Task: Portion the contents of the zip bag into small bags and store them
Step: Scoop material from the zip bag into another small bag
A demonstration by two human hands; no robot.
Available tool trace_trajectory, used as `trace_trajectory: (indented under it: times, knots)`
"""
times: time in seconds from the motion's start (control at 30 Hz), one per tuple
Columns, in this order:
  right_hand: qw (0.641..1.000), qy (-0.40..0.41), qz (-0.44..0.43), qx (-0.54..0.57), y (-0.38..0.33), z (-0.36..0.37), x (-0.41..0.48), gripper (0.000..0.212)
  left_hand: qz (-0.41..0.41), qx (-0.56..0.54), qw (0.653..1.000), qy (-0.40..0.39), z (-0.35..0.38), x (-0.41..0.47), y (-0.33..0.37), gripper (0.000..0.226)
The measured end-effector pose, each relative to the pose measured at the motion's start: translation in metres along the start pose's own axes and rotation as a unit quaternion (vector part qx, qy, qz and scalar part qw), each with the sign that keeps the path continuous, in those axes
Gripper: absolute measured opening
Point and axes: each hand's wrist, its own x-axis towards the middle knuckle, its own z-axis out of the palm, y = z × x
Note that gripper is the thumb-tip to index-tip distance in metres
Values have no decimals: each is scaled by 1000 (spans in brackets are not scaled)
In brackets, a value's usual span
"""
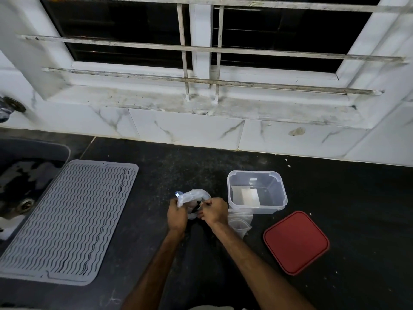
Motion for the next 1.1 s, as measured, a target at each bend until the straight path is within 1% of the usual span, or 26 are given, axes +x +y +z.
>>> trace_trajectory:
  times: [0.07, 0.17, 0.23, 0.3, 0.37, 0.43, 0.47, 0.53, 0.63, 0.7, 0.83, 0.93, 1.0, 1.03, 1.1]
  knots:
    - [1000, 1, 7, 0, 6, 5, 7, 30, -4, -7, 1000, -3, 0, 3, -5, 70]
    - [1000, -3, 2, 12, -17, -5, -13, 26, -22, -34, 999, 0, 1, -1, 5, 75]
    - [1000, -1, -2, 19, -33, -13, -29, 22, -16, -33, 999, 11, 0, 0, 4, 70]
    - [1000, -4, -3, 23, -31, -12, -28, 21, -7, -16, 1000, 15, -1, 4, -3, 59]
    - [1000, 4, -5, 20, -33, -14, -31, 20, -12, -3, 1000, 17, -1, 12, -15, 53]
    - [1000, 10, -9, 17, -35, -16, -34, 19, -16, -5, 1000, 21, -2, 20, -22, 53]
    - [1000, 5, -11, 21, -36, -17, -35, 18, -16, -9, 1000, 18, -2, 21, -21, 57]
    - [1000, 4, -12, 25, -40, -20, -39, 16, -20, -17, 999, 17, -1, 11, -5, 61]
    - [999, 2, -17, 30, -45, -22, -46, 14, -18, -45, 999, 24, 1, 0, 12, 40]
    - [999, -2, -18, 37, -48, -23, -50, 14, -26, -55, 998, 34, -1, 0, 15, 32]
    - [993, -17, 27, 113, -51, -27, -57, 17, -30, -71, 996, 37, -2, -1, 18, 35]
    - [989, -19, 59, 133, -54, -32, -60, 15, -32, -85, 996, 25, -3, 0, 16, 28]
    - [995, -8, 45, 93, -51, -31, -59, 13, -33, -90, 995, 20, -3, 1, 13, 22]
    - [999, 6, 22, 43, -49, -31, -58, 13, -34, -92, 995, 22, -2, 1, 11, 22]
    - [996, 31, -28, -73, -47, -29, -58, 17, -28, -108, 993, 25, 1, -2, 9, 30]
